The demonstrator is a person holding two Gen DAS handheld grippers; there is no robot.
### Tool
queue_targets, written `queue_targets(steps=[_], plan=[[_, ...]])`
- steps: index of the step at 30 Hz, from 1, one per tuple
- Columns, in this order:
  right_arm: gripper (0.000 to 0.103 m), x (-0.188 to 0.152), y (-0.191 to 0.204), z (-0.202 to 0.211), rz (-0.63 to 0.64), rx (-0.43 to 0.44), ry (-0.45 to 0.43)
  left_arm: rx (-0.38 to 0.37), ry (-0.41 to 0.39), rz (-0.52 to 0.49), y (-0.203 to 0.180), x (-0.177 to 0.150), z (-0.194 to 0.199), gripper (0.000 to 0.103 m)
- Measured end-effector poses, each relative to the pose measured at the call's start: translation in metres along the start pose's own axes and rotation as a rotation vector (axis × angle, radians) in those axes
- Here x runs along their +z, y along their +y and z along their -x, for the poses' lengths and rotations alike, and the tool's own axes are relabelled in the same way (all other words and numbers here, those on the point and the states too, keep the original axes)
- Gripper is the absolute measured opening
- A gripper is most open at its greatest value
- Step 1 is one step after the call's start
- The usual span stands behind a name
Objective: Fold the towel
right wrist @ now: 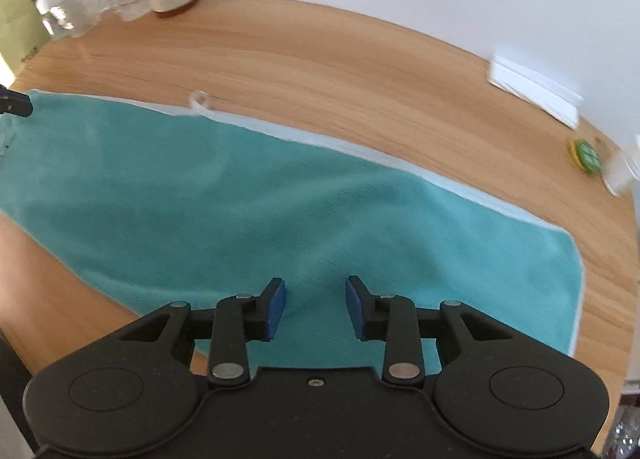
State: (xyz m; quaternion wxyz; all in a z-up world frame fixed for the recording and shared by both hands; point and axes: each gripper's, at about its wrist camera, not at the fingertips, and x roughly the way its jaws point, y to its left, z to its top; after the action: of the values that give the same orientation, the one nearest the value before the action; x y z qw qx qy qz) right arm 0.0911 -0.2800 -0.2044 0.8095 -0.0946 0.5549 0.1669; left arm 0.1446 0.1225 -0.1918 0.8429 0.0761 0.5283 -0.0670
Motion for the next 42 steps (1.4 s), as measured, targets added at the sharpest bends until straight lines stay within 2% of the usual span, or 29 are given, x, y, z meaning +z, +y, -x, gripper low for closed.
queue_targets(steps=[3, 4, 9, 10, 11, 15, 18, 21, 23, 25, 28, 33, 36, 38, 42], plan=[[0.038, -0.009, -0.006, -0.001, -0.012, 0.001, -0.005, 0.033, 0.004, 0.005, -0.001, 0.002, -0.013, 0.023], [0.038, -0.011, -0.007, 0.000, -0.010, 0.002, -0.018, 0.050, -0.018, 0.004, -0.001, 0.001, -0.015, 0.023], [0.039, -0.017, -0.014, 0.002, -0.018, 0.002, -0.023, 0.062, -0.038, 0.042, 0.005, 0.001, -0.013, 0.025], [0.039, -0.017, -0.015, 0.002, -0.013, 0.002, -0.018, 0.070, -0.035, 0.038, 0.004, 0.003, -0.013, 0.025], [0.039, -0.018, -0.016, 0.001, -0.011, 0.002, -0.011, 0.057, 0.000, 0.045, 0.005, 0.003, -0.013, 0.025], [0.040, -0.018, -0.024, 0.004, -0.036, -0.004, 0.013, 0.064, 0.021, 0.109, 0.012, 0.005, -0.005, 0.025], [0.041, -0.025, -0.035, 0.011, -0.059, -0.017, -0.008, 0.045, 0.003, 0.128, 0.011, -0.008, 0.013, 0.025], [0.041, -0.035, -0.053, 0.011, -0.096, -0.049, -0.009, 0.068, 0.034, 0.068, -0.003, -0.029, 0.022, 0.025], [0.043, -0.041, -0.061, 0.011, -0.119, -0.038, -0.015, 0.081, 0.089, 0.090, -0.003, -0.045, 0.018, 0.025], [0.044, -0.047, -0.064, 0.012, -0.121, -0.034, -0.018, 0.089, 0.079, 0.112, 0.000, -0.051, 0.021, 0.026], [0.045, -0.056, -0.066, 0.015, -0.118, -0.033, -0.018, 0.112, 0.067, 0.107, 0.004, -0.058, 0.023, 0.034], [0.045, -0.059, -0.073, 0.020, -0.111, -0.049, 0.007, 0.137, 0.110, 0.146, 0.012, -0.056, 0.030, 0.033], [0.045, -0.070, -0.086, 0.028, -0.156, -0.078, -0.007, 0.113, 0.114, 0.150, 0.011, -0.061, 0.038, 0.033], [0.047, -0.079, -0.096, 0.027, -0.193, -0.089, -0.003, 0.136, 0.143, 0.164, 0.012, -0.069, 0.031, 0.033], [0.048, -0.092, -0.102, 0.030, -0.216, -0.079, -0.020, 0.136, 0.141, 0.209, 0.018, -0.075, 0.034, 0.034]])
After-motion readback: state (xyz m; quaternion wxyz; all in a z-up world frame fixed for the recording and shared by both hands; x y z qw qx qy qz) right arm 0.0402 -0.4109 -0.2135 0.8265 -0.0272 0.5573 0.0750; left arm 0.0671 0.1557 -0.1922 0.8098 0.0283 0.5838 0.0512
